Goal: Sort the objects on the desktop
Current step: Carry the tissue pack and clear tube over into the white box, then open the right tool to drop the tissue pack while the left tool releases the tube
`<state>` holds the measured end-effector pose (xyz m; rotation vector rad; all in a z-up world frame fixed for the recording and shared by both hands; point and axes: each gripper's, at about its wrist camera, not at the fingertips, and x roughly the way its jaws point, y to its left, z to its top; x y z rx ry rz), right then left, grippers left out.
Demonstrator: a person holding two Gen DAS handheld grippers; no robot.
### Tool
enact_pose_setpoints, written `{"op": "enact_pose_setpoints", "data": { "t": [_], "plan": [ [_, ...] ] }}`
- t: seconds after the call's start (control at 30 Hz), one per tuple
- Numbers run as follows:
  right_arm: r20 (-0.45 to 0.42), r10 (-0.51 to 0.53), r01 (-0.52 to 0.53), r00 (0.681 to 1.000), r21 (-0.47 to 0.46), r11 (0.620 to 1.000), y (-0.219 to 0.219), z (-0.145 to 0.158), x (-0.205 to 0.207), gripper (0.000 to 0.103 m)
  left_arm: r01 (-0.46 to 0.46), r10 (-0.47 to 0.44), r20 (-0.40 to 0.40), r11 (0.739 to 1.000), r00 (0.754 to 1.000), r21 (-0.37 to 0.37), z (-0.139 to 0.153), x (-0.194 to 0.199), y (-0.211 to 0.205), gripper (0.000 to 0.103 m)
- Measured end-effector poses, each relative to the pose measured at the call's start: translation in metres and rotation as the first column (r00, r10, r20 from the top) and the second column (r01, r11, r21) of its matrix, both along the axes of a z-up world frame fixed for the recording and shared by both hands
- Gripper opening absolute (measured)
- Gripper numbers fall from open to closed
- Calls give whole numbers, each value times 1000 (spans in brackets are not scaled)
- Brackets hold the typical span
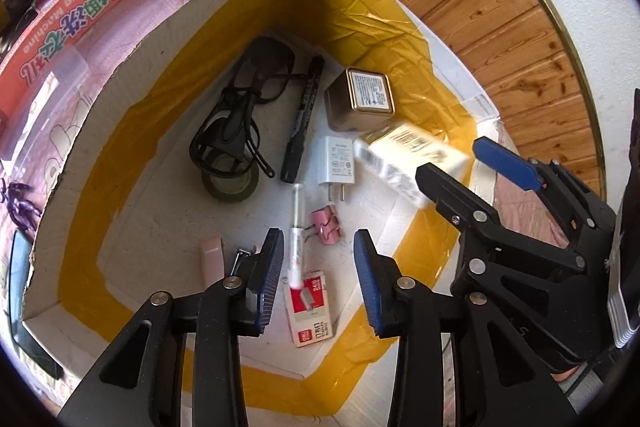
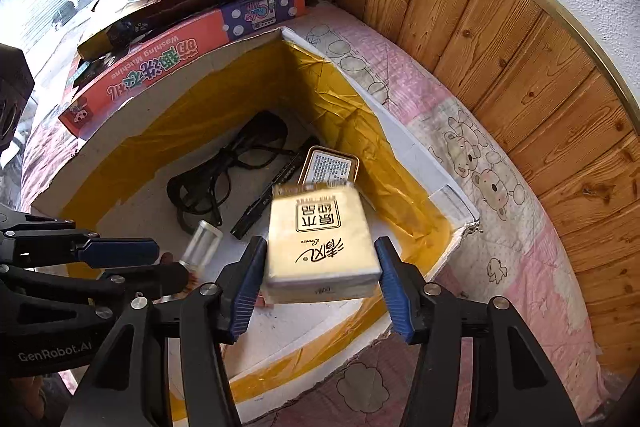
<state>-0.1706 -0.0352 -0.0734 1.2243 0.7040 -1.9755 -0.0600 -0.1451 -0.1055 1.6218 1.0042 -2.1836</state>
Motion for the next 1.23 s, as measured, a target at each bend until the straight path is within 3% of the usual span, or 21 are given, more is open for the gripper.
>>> {"op": "enact_pose_setpoints", "data": {
  "t": [0.03,0.17,0.63,1.03,1.13,1.23],
  "plan": [
    [-5,-5,5,1000,-2,1000,1,0,-1,67,3,-3,4,1000,1000,3,-2,0,0,41],
    [-6,-18,18,1000,-30,999,5,5,-2,67,-5,4,13,1000,1000,10,-3,6,-4,42],
    [8,-31,32,999,-82,996,21,22,6,67,26,-25,13,996,1000,-86,18,23,6,43],
    [14,5,-4,1000,-98,995,44,35,59,68,31,-37,-38,988,999,-150,51,48,15,43],
    [17,12,-10,1000,-109,994,51,40,75,68,32,-44,-68,984,997,-175,61,54,19,54],
    [22,21,-19,1000,-116,993,54,44,91,69,36,-54,-84,979,995,-202,70,60,23,55]
  ]
}}
